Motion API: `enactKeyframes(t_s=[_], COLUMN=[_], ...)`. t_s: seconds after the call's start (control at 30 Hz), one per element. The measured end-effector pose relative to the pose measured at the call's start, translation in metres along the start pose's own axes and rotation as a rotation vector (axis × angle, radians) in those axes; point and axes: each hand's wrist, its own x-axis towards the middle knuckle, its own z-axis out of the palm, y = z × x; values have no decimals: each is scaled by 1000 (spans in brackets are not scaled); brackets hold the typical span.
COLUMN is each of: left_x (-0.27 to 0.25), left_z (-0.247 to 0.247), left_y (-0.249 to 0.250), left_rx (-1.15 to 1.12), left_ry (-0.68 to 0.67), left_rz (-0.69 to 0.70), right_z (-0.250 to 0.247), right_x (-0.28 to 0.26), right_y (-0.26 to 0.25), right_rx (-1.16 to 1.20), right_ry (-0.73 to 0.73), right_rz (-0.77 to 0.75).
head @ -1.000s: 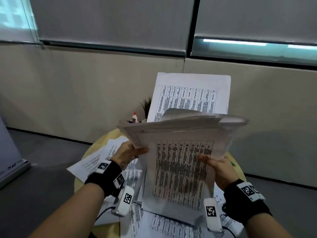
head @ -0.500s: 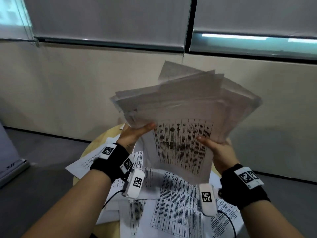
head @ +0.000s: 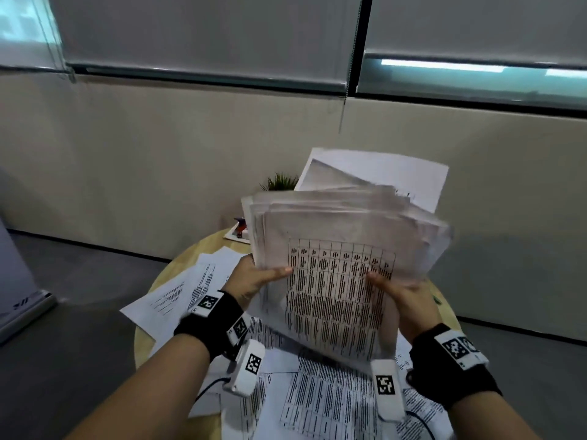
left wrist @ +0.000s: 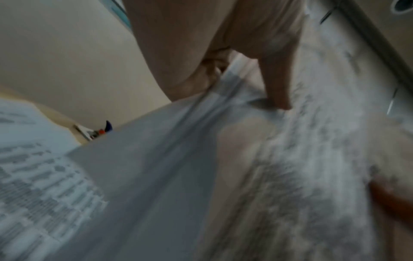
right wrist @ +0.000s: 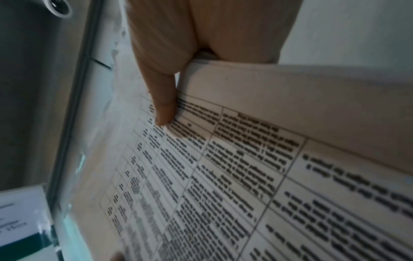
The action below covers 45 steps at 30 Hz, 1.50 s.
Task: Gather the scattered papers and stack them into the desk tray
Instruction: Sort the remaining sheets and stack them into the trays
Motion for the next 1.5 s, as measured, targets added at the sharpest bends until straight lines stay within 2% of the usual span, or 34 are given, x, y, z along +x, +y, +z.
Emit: enactKeyframes(t_s=[0.17, 0.27, 0.33, 0.43, 0.6, 0.77, 0.97, 1.13, 1.2, 1.3, 1.4, 1.5], left_x=[-7, -12, -10, -9, -11, -11, 0, -6, -13, -16, -18, -18], left_z=[-15, -17, -12, -3, 5, 1, 5, 7, 11, 18, 29, 43], left_y=[4, 12, 12, 9, 11, 24, 55, 39, 19, 1, 12, 35], left_rx=[45, 66, 96, 30, -110, -124, -143, -36, 5, -75, -125, -195], left_ry=[-132, -169, -130, 37, 142, -16, -16, -44, -28, 77, 94, 127], left_rz=[-9, -26, 2, 34, 141, 179, 234, 135, 74, 49, 45, 136], right_z=[0, -3, -1, 6, 4, -9, -13, -17, -14, -10, -8, -1], right_x=[15, 20, 19, 15, 11, 6, 9, 9, 6, 0, -5, 2], right_y=[-26, -28, -29, -28, -37, -25, -20, -18, -20, -19, -14, -27], right_rx=[88, 107, 114, 120, 98, 51, 55, 112, 136, 73, 54, 171], right_ry=[-17, -63, -95, -62, -15, -45, -39, -12, -15, -21, 10, 106], right_rz=[-52, -14, -5, 3, -41, -70, -75, -54, -64, -58, -2, -87])
